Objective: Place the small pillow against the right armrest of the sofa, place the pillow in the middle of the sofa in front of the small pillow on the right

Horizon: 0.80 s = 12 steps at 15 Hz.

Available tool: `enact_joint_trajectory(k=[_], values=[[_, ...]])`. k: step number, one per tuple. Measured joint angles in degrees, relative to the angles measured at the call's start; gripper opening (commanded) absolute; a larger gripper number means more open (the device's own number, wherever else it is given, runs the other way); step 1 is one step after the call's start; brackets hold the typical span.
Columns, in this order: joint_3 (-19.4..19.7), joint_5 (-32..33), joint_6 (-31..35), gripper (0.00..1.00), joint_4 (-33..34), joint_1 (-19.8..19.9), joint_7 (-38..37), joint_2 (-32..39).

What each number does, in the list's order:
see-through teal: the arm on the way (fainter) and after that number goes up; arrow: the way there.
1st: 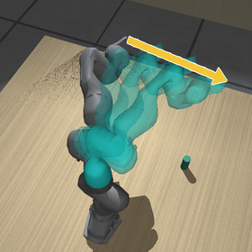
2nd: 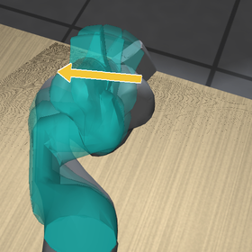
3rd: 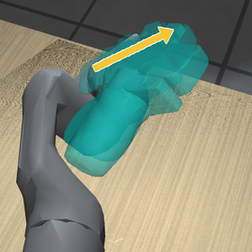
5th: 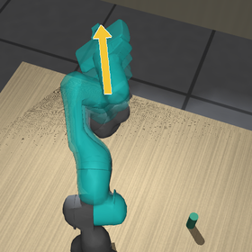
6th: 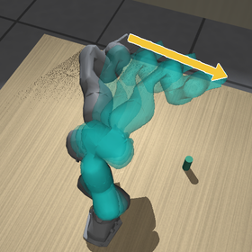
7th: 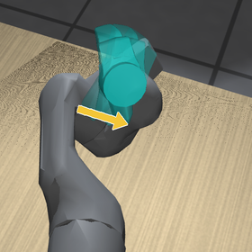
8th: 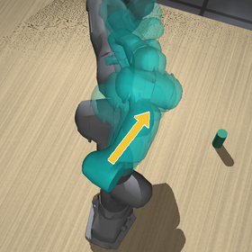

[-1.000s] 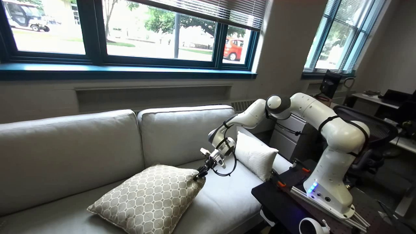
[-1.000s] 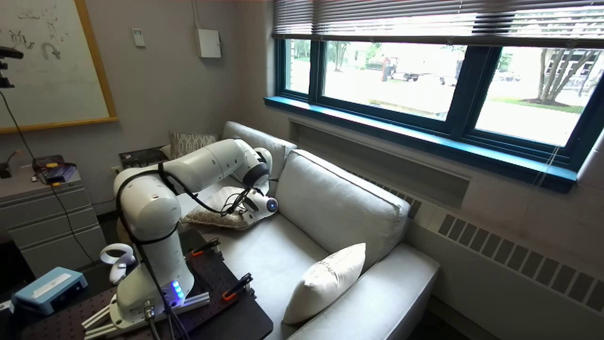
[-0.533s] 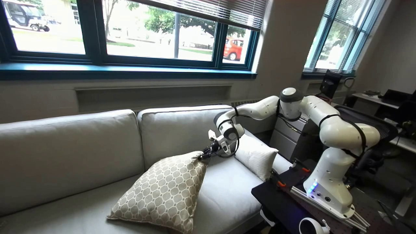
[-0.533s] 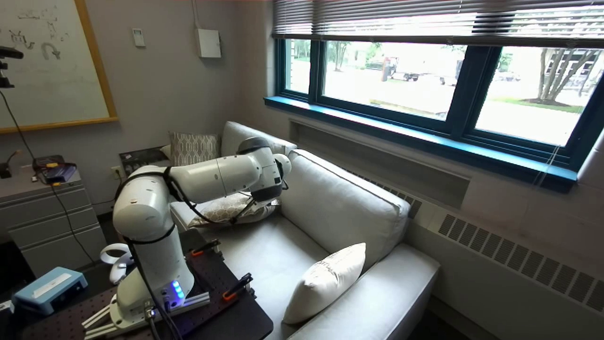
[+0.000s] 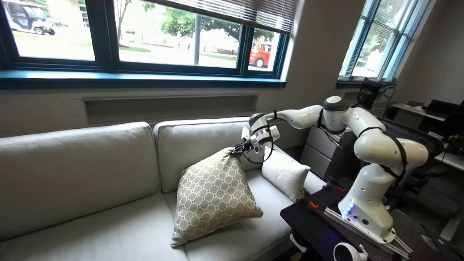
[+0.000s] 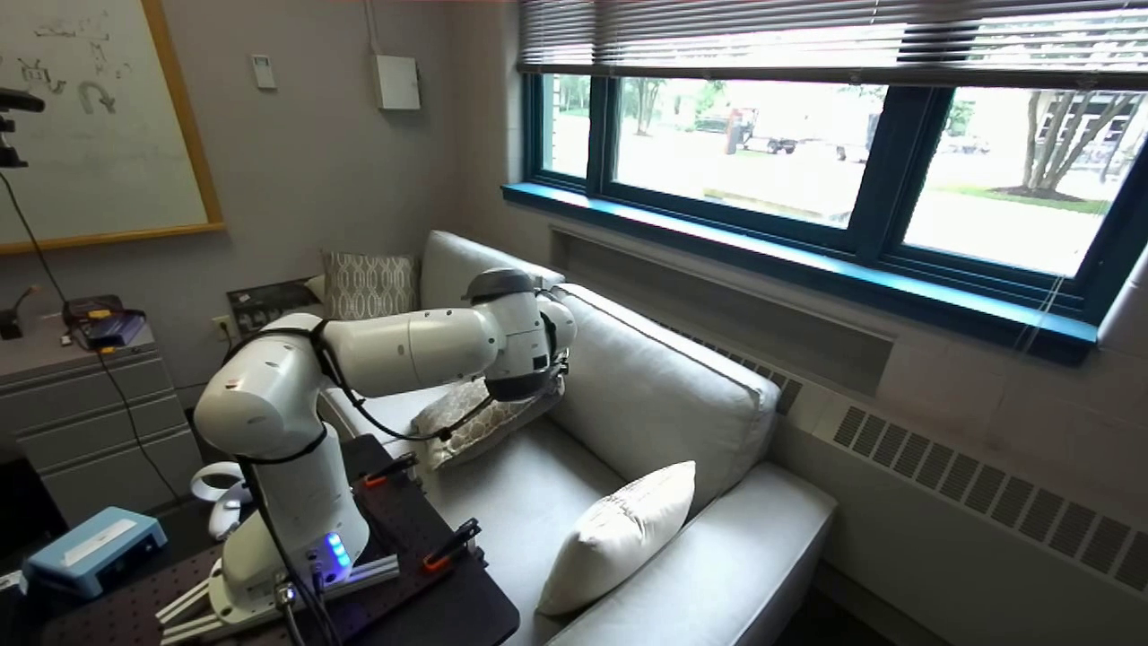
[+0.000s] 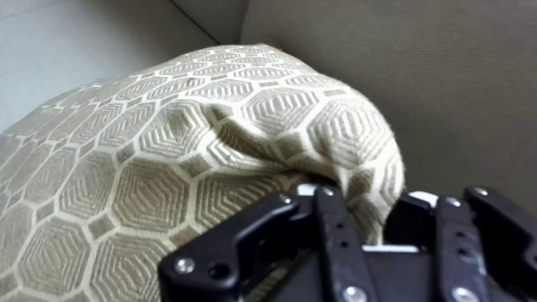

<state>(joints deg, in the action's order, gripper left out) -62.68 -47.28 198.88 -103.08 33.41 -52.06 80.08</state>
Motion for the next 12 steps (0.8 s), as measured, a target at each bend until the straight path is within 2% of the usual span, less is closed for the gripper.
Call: enact_joint_trajectory(k=[5, 9, 12], values=[[5.1, 10.6, -0.5, 0.01, 0.2, 2.7, -10.6, -3.9], [7.3, 10.1, -0.7, 0.01, 0.0, 4.7, -11.4, -6.8], [8.5, 6.0, -0.7, 0.01, -3.6, 6.0, -11.5, -10.0]])
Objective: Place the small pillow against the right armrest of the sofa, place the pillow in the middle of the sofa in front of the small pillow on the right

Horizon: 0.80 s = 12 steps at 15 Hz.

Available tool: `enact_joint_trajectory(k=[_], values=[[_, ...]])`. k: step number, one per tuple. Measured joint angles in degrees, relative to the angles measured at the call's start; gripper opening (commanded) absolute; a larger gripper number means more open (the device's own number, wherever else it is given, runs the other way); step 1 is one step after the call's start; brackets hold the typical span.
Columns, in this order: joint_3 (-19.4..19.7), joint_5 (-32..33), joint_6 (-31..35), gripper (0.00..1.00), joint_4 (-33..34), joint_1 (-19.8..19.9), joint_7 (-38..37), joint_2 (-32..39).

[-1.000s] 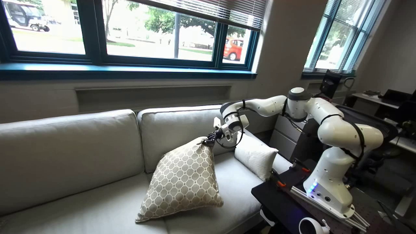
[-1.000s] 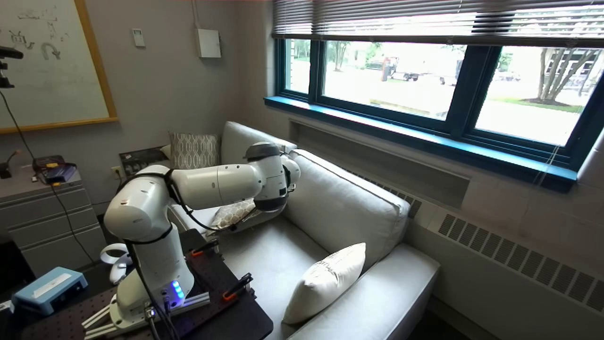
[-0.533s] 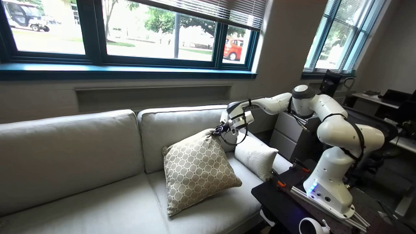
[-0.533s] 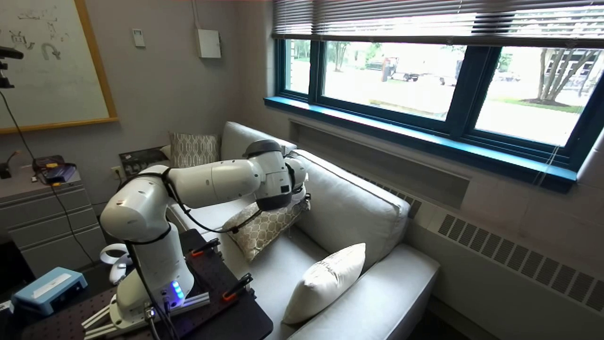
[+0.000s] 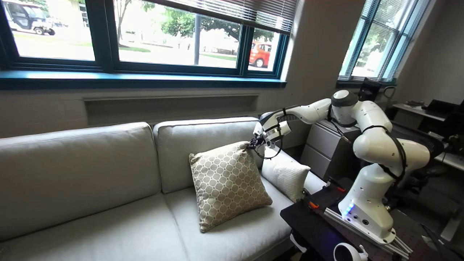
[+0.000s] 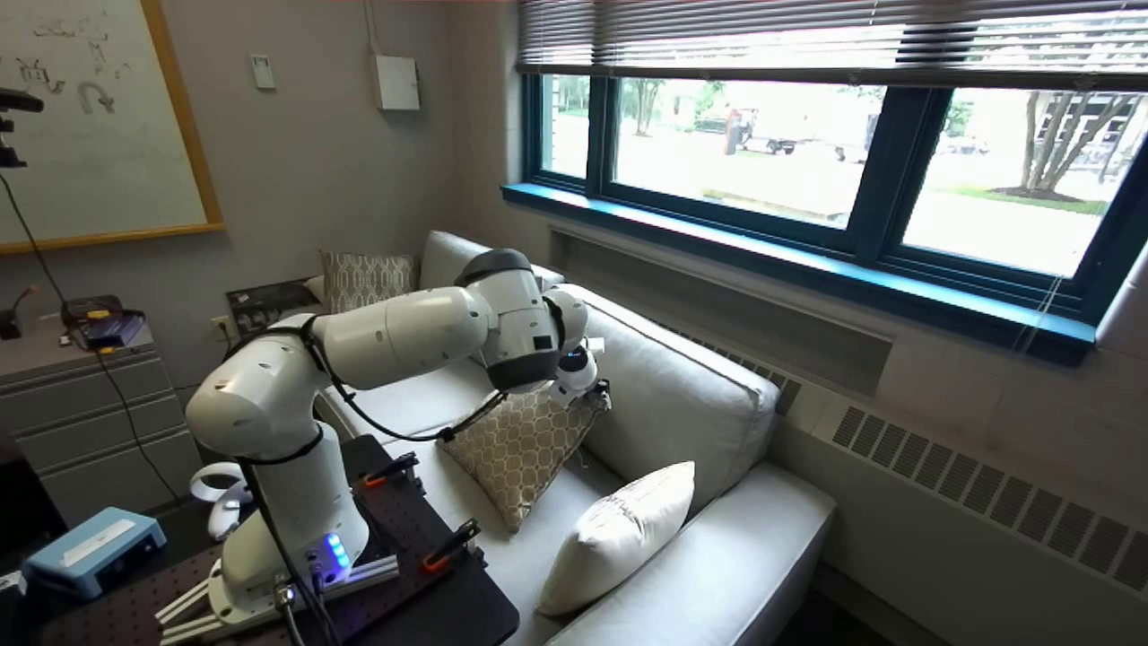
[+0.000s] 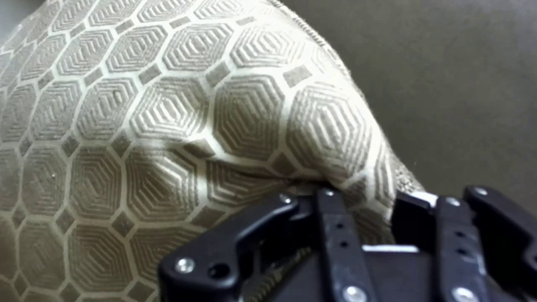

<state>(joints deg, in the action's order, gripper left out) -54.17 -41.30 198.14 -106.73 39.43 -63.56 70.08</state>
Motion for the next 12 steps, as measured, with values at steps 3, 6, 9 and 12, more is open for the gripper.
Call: enact_joint_trajectory(k=[3, 6, 9, 12], values=[[0.8, -7.9, 0.2, 0.01, -7.1, 1.3, -1.3, -5.3], [1.5, -15.7, 0.3, 0.01, -13.2, 1.1, -4.9, -13.2], [2.1, -22.2, 0.3, 0.01, -18.7, -0.5, -9.2, -21.6], [2.8, -28.2, 0.3, 0.01, -24.0, -2.9, -15.0, -29.6]])
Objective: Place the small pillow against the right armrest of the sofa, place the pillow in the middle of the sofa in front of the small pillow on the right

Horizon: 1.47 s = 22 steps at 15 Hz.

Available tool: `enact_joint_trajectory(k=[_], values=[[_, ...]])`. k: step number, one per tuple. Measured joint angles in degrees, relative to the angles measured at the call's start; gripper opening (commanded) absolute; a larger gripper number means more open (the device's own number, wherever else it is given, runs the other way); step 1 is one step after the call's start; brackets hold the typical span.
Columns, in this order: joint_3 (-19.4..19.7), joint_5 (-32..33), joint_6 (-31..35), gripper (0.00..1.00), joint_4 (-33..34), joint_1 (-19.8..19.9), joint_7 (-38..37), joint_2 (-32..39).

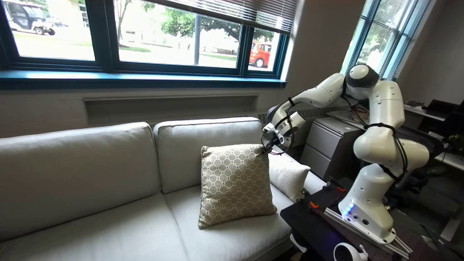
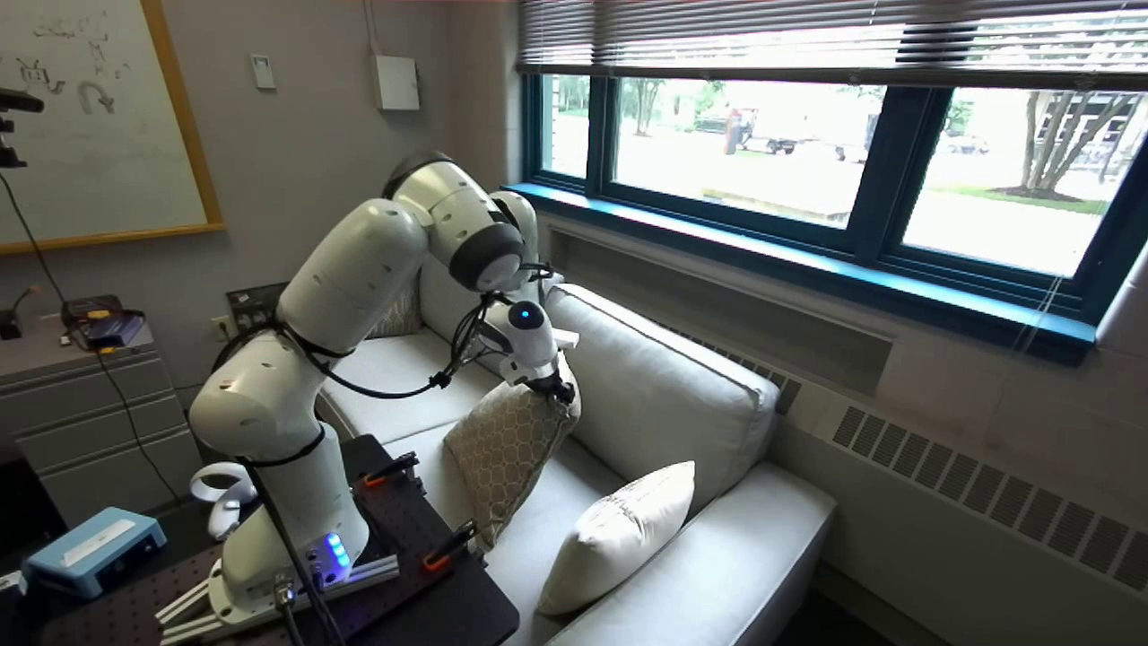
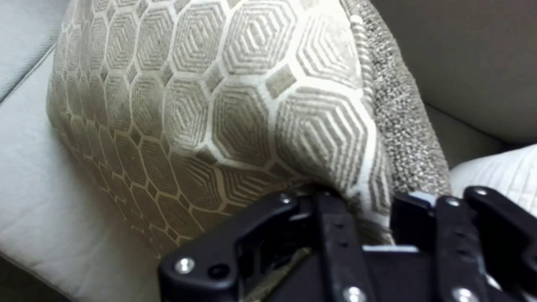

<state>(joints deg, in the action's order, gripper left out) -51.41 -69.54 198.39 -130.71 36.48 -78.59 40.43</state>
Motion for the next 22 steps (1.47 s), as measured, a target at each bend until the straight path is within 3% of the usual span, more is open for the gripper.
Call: enact_joint_trajectory(k=[4, 7, 14, 18, 22], values=[[-2.6, -6.6, 0.0, 0.01, -8.9, -0.6, -11.1, -9.6], [-11.5, -9.1, 0.0, 0.02, -16.6, 4.7, -20.5, -14.0], [-40.4, -8.6, -0.2, 0.03, -29.2, 27.0, -43.8, -20.5], [-56.5, -10.5, -0.7, 0.03, -29.8, 40.0, -46.7, -26.9], [-72.0, -9.7, -0.8, 0.03, -30.3, 57.1, -48.2, -33.6]])
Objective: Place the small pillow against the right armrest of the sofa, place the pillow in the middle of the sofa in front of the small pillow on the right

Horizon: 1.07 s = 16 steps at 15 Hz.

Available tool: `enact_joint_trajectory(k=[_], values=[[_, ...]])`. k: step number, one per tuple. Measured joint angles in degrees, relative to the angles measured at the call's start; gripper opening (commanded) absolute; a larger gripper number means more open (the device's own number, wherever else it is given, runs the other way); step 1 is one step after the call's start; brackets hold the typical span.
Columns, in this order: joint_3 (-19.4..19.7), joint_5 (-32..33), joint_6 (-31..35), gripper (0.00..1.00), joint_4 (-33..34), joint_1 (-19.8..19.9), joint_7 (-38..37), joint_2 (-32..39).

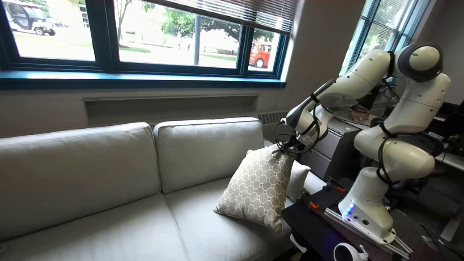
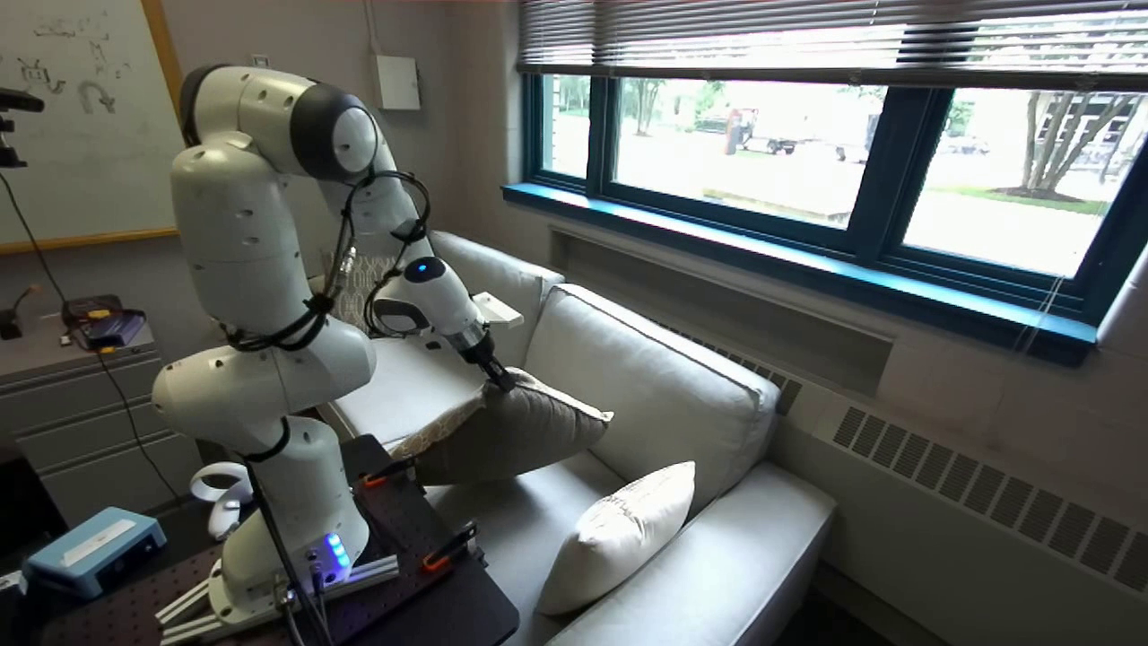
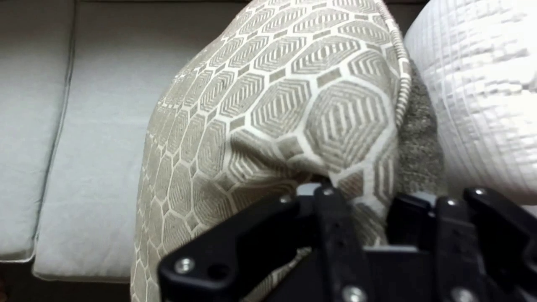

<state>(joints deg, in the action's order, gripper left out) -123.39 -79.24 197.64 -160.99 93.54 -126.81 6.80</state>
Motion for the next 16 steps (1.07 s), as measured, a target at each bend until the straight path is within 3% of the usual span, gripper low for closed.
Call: enact_joint_trajectory(k=[3, 6, 10, 16], values=[[-5.5, 4.2, 0.0, 0.02, 0.0, 11.1, -1.0, -4.0], [-5.0, 9.1, 0.0, 0.02, 0.1, 17.9, -1.0, -6.2], [-0.5, 14.5, 0.0, 0.02, 0.6, 22.4, -1.4, -6.9], [5.1, 22.4, -0.1, 0.01, 0.5, 25.8, -2.8, -5.6]])
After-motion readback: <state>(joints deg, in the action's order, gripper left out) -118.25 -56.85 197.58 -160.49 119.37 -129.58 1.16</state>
